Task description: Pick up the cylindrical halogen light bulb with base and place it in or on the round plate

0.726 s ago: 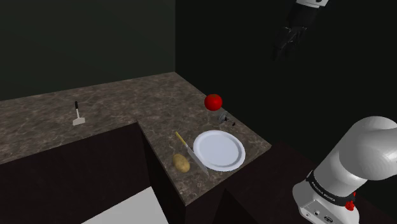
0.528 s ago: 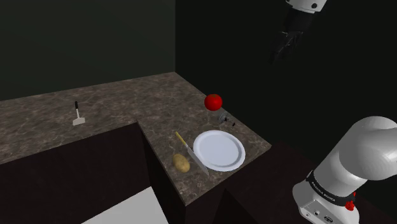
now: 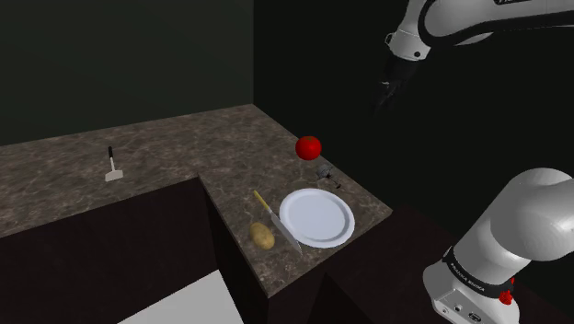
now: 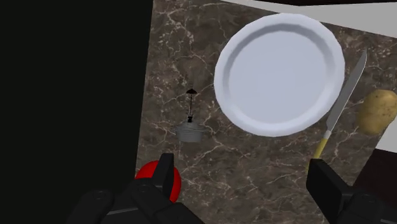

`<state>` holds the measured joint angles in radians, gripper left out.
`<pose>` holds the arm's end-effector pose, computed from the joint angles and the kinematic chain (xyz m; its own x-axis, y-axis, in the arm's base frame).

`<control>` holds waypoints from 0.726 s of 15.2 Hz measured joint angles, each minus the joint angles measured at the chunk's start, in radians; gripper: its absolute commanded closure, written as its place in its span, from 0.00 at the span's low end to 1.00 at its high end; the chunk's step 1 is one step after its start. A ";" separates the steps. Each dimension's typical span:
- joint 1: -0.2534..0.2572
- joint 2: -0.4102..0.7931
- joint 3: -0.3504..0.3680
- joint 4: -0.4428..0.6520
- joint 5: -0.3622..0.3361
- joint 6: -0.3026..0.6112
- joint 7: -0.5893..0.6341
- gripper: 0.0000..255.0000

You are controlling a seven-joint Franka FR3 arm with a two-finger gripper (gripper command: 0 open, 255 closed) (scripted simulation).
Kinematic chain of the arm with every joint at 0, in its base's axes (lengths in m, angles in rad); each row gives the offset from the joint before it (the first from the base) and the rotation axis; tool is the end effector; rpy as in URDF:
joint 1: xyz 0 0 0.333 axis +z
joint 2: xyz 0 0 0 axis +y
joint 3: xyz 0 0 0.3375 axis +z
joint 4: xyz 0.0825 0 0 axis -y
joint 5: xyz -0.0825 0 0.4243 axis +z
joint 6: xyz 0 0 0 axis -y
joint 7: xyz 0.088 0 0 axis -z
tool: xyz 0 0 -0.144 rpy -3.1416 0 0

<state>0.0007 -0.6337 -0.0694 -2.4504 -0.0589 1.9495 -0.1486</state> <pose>0.4035 -0.0351 0.4988 0.9857 0.1099 0.1276 0.1063 -0.9937 0.0353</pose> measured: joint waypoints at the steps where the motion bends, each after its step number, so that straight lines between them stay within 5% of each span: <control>1: -0.001 0.020 -0.010 -0.009 -0.004 0.028 -0.016 0.00; 11: 0.016 0.311 -0.085 -0.080 -0.006 0.379 -0.152 0.00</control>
<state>0.0168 -0.3226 -0.1548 -2.5305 -0.0653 2.3289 -0.3010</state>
